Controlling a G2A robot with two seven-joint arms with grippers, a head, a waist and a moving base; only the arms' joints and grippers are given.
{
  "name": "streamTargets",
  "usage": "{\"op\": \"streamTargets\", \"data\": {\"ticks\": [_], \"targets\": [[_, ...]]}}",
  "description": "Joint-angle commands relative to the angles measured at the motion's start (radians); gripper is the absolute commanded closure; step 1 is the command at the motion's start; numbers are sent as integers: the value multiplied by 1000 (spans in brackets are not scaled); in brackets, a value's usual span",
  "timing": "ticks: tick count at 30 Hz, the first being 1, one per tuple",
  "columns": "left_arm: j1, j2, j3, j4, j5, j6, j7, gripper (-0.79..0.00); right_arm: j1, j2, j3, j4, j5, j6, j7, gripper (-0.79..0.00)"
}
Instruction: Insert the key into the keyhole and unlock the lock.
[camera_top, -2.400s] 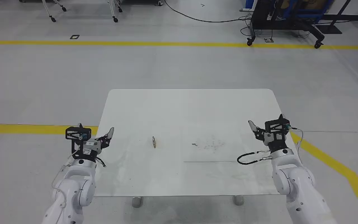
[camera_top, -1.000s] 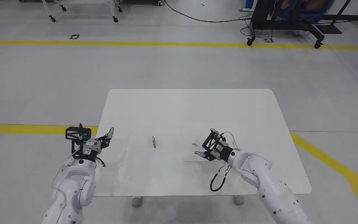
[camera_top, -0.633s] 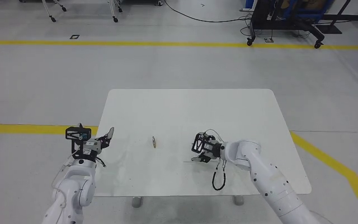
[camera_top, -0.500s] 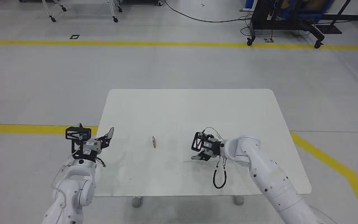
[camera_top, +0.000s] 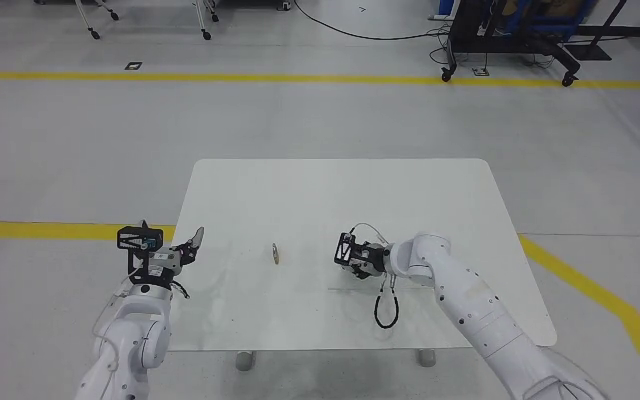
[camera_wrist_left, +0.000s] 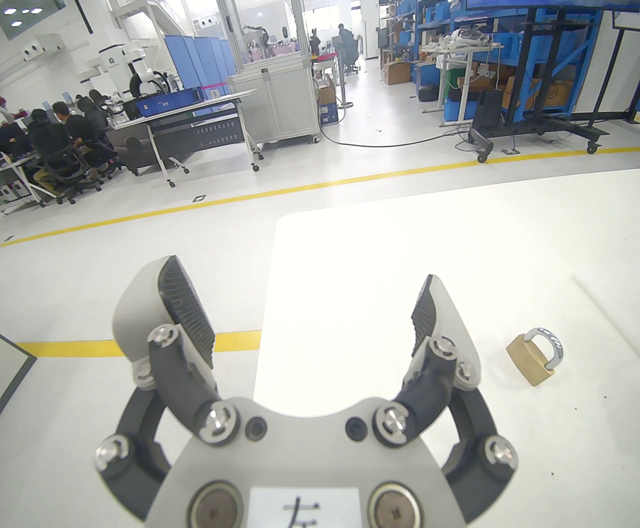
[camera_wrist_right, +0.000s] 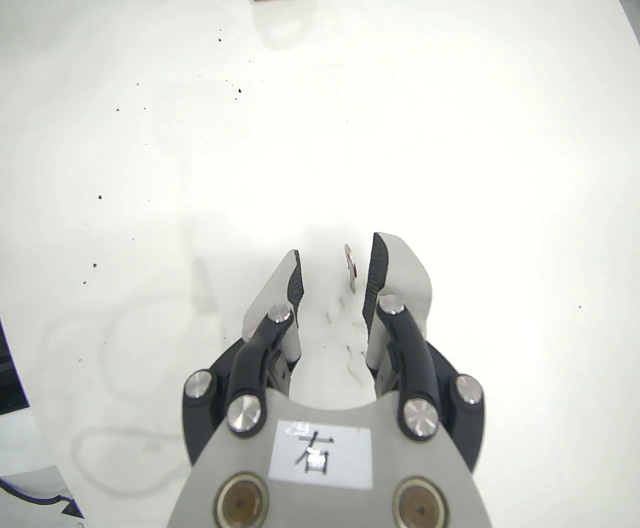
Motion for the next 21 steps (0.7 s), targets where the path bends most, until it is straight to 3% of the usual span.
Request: {"op": "streamTargets", "data": {"ticks": [1,2,12,19,21], "targets": [[0,0,0,0,0,0,0,-785,6,-1,0,6,1,15,-3,-83],[0,0,0,0,0,0,0,-785,7,-1,-1,6,3,19,-6,0],[0,0,0,0,0,0,0,-785,-15,14,38,-10,1,19,-92,0],[0,0,0,0,0,0,0,-785,-66,27,86,43,43,3,-315,0],[0,0,0,0,0,0,0,-785,-66,27,86,43,43,3,-315,0]]}}
